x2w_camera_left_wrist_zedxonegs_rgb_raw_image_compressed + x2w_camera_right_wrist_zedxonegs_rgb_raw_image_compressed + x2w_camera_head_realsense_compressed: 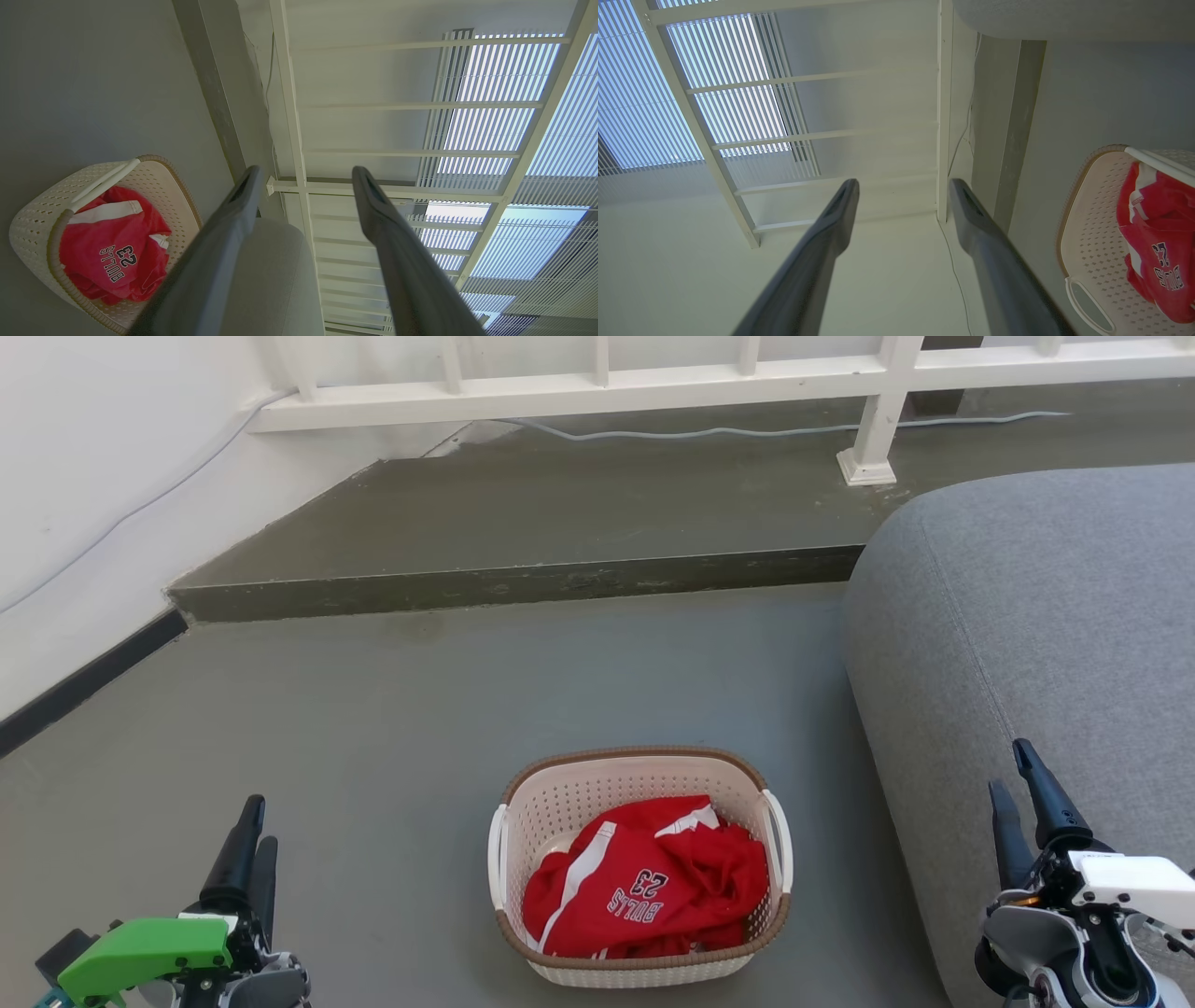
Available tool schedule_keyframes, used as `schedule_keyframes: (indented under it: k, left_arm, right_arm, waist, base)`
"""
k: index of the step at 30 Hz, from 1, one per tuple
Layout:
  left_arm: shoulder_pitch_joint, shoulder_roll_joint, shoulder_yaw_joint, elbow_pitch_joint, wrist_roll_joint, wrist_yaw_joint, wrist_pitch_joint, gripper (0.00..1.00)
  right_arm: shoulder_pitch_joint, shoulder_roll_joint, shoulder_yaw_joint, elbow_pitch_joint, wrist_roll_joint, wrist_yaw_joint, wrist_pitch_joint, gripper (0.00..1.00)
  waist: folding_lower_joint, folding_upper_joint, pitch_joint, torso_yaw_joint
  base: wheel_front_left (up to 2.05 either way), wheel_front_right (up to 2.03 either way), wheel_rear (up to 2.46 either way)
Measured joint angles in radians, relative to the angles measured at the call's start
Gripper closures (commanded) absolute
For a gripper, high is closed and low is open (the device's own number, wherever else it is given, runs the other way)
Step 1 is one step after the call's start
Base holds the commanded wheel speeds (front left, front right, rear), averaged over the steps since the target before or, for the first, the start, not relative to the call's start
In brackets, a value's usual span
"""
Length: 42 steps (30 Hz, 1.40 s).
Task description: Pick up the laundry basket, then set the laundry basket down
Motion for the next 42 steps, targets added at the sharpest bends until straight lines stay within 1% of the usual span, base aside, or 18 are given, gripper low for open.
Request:
schedule_keyframes:
  k: [10,14,20,24,28,32,36,42]
  left_arm:
    - [0.0,0.0,-0.015,-0.017,0.009,0.0,-0.035,0.0]
    - [0.0,0.004,-0.036,-0.03,0.053,0.0,-0.051,0.0]
    - [0.0,0.006,-0.055,-0.044,0.082,0.0,-0.074,0.0]
    - [-0.001,0.015,-0.08,-0.051,0.132,0.0,-0.088,0.0]
    - [-0.001,0.038,-0.102,-0.059,0.187,0.0,-0.105,0.0]
    - [-0.002,0.039,-0.117,-0.066,0.221,0.0,-0.116,0.0]
    - [-0.003,0.044,-0.133,-0.072,0.278,0.0,-0.13,0.0]
    - [-0.013,0.054,-0.134,-0.079,0.387,0.0,-0.149,0.0]
  right_arm:
    - [0.0,-0.001,0.026,-0.029,-0.027,0.0,-0.02,0.0]
    - [0.0,-0.003,0.037,-0.042,-0.044,0.0,-0.031,0.0]
    - [-0.001,-0.013,0.062,-0.061,-0.078,0.0,-0.056,0.0]
    - [-0.001,-0.025,0.081,-0.073,-0.109,0.0,-0.075,0.0]
    - [-0.002,-0.044,0.109,-0.086,-0.149,0.0,-0.093,0.0]
    - [-0.002,-0.053,0.129,-0.09,-0.18,0.0,-0.108,0.0]
    - [-0.002,-0.071,0.15,-0.092,-0.229,0.0,-0.126,0.0]
    - [-0.007,-0.092,0.179,-0.095,-0.312,0.0,-0.146,0.0]
  waist:
    - [0.0,0.0,0.002,0.001]
    - [0.0,0.0,0.003,0.001]
    - [0.0,0.0,0.004,0.001]
    - [0.0,0.0,0.004,0.0]
    - [0.0,0.0,0.005,-0.001]
    - [0.0,0.0,0.005,-0.001]
    - [0.0,0.0,0.006,-0.002]
    - [0.0,0.0,0.008,-0.002]
  base:
    - [0.0,0.0,0.0]
    - [0.0,0.0,0.0]
    - [0.0,0.0,0.0]
    - [0.0,0.0,0.0]
    - [0.0,0.0,0.0]
    - [0.0,0.0,0.0]
    - [0.0,0.0,0.0]
    - [0.0,0.0,0.0]
